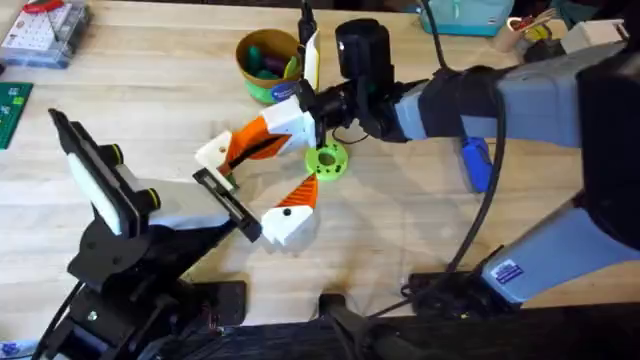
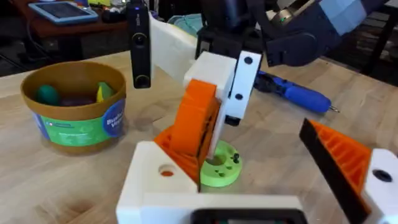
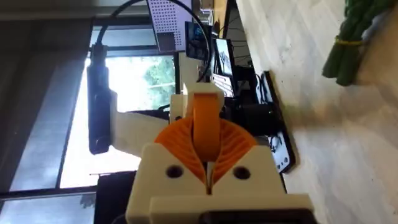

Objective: Pick up the gripper from the table and insert it into the empty holder that is missing its gripper. Then pick up a screw, insert it into the mounting hole, and use the screwdriver to tighten it. Finally, clean up the table by picking up the vegetable and placing it into the bucket.

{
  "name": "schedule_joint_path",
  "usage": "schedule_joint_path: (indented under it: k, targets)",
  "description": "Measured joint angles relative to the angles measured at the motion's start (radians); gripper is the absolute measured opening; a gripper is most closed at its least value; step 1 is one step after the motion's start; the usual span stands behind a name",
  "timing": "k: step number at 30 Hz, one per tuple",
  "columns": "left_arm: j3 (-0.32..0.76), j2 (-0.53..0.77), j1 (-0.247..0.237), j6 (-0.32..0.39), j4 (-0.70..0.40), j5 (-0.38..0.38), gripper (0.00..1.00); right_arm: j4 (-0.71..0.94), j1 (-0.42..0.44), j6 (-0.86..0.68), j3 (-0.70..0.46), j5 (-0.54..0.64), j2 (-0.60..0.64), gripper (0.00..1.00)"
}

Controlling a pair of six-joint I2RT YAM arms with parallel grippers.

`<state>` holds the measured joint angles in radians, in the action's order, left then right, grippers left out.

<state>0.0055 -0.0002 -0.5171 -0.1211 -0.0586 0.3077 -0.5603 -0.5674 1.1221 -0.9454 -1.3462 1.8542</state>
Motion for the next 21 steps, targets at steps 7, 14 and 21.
schedule_joint_path:
  k: [7, 14, 21]
  targets:
    - [0.000, 0.000, 0.000, -0.003, 0.000, 0.000, 0.987, 0.000, -0.002, 0.000, 0.000, 0.001, 0.000, 0.006]
    - [0.000, 0.000, 0.000, -0.003, 0.001, 0.000, 0.987, -0.009, -0.002, -0.001, 0.000, -0.004, 0.000, 0.006]
    - [0.000, 0.000, 0.000, -0.002, 0.002, -0.002, 0.987, -0.016, -0.006, 0.000, 0.000, -0.007, 0.000, 0.006]
